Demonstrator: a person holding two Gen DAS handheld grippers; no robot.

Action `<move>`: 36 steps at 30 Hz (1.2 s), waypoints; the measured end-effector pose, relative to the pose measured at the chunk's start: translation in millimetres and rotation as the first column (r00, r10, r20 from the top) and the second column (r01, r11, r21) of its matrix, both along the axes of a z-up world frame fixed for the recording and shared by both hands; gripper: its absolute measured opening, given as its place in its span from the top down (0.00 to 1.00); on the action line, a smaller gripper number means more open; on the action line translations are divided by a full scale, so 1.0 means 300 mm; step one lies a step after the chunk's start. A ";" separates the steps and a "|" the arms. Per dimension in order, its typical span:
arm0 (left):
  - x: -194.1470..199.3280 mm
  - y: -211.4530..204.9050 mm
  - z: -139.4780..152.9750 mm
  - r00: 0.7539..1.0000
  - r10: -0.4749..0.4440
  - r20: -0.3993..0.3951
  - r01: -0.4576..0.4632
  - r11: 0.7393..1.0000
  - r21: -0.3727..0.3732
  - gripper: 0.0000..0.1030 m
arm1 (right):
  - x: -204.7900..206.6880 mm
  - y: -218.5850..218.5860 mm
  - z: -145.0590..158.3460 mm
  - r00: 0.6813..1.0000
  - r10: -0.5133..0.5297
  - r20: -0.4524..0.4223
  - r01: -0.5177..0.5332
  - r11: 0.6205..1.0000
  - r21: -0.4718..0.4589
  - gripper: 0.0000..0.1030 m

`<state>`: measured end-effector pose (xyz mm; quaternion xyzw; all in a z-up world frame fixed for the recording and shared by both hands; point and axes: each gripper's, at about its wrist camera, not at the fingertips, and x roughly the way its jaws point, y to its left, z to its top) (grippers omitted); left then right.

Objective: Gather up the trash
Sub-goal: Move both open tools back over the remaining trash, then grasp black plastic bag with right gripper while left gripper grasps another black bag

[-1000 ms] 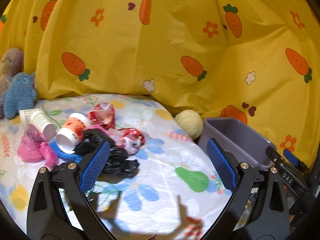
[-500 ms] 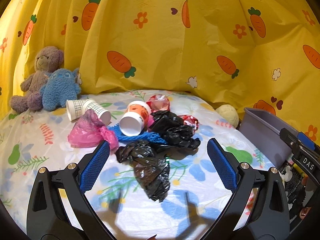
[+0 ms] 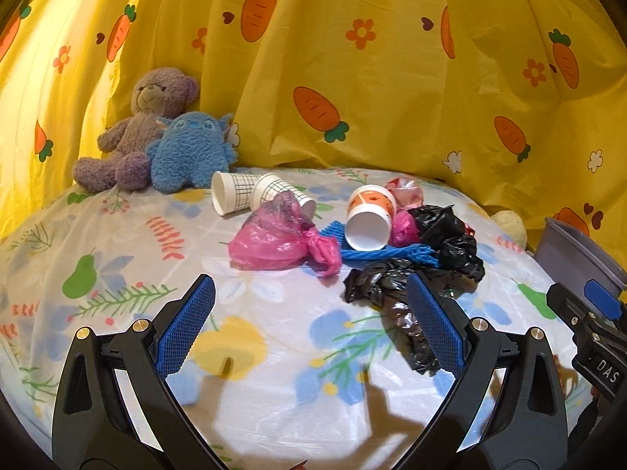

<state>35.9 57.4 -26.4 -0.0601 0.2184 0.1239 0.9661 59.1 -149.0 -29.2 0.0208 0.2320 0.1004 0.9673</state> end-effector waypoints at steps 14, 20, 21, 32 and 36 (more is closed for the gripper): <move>-0.031 0.117 -0.017 0.996 0.084 0.005 -0.084 0.996 0.009 0.07 | 0.020 0.231 -0.048 0.989 0.134 -0.061 -0.136 0.990 -0.032 0.17; -0.041 0.152 -0.026 0.995 0.102 0.006 -0.102 0.995 0.000 0.07 | 0.032 0.285 -0.067 0.984 0.153 -0.091 -0.157 0.986 -0.047 0.17; -0.042 0.159 -0.028 0.994 0.105 0.005 -0.105 0.994 -0.005 0.07 | 0.037 0.288 -0.070 0.983 0.154 -0.099 -0.159 0.986 -0.046 0.17; -0.048 0.185 -0.032 0.993 0.115 0.011 -0.115 0.993 -0.014 0.07 | 0.119 0.302 -0.097 0.976 0.129 -0.177 -0.144 0.987 -0.073 0.26; -0.047 0.183 -0.030 0.993 0.114 0.009 -0.114 0.993 -0.014 0.07 | 0.160 0.319 -0.098 0.967 0.142 -0.210 -0.160 0.984 -0.072 0.32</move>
